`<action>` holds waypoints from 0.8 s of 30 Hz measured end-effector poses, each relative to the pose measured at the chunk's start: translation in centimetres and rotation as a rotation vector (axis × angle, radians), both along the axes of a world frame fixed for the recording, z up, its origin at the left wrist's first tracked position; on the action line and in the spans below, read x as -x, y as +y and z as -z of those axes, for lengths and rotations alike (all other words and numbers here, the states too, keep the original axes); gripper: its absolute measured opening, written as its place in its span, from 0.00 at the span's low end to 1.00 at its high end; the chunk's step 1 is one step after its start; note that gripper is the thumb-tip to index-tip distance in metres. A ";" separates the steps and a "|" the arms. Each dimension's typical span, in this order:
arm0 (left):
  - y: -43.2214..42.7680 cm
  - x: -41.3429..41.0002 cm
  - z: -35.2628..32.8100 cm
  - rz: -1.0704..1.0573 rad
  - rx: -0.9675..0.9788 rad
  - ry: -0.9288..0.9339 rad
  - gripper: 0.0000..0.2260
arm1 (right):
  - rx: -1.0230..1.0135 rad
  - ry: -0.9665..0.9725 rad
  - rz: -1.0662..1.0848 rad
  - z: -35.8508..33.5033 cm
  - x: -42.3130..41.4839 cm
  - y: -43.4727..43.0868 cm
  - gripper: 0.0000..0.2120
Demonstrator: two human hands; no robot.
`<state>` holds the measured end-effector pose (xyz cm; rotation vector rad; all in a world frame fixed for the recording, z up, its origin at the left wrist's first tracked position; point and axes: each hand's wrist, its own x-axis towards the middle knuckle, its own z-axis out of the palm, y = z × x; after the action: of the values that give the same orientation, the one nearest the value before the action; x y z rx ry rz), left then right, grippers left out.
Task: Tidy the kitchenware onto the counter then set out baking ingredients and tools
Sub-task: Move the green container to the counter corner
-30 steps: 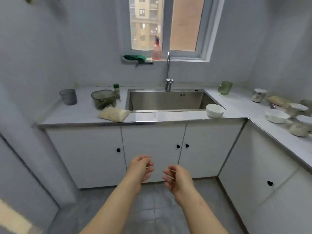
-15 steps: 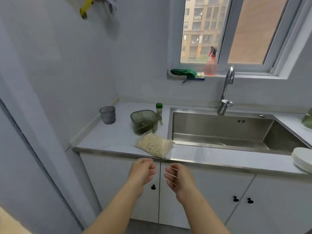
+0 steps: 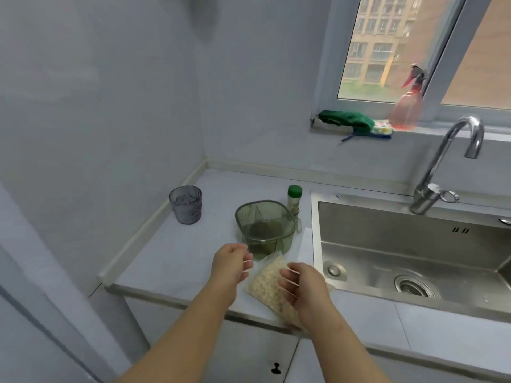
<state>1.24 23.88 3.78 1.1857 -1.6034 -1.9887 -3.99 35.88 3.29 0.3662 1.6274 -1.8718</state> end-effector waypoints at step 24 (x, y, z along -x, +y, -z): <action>-11.3 11.7 4.4 0.234 0.102 -0.090 0.12 | -0.113 0.174 0.157 2.6 9.6 -9.3 0.15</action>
<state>-10.50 12.61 -0.66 1.1074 -1.9430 -1.9861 -13.60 26.59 0.68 0.3979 1.8745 -1.9786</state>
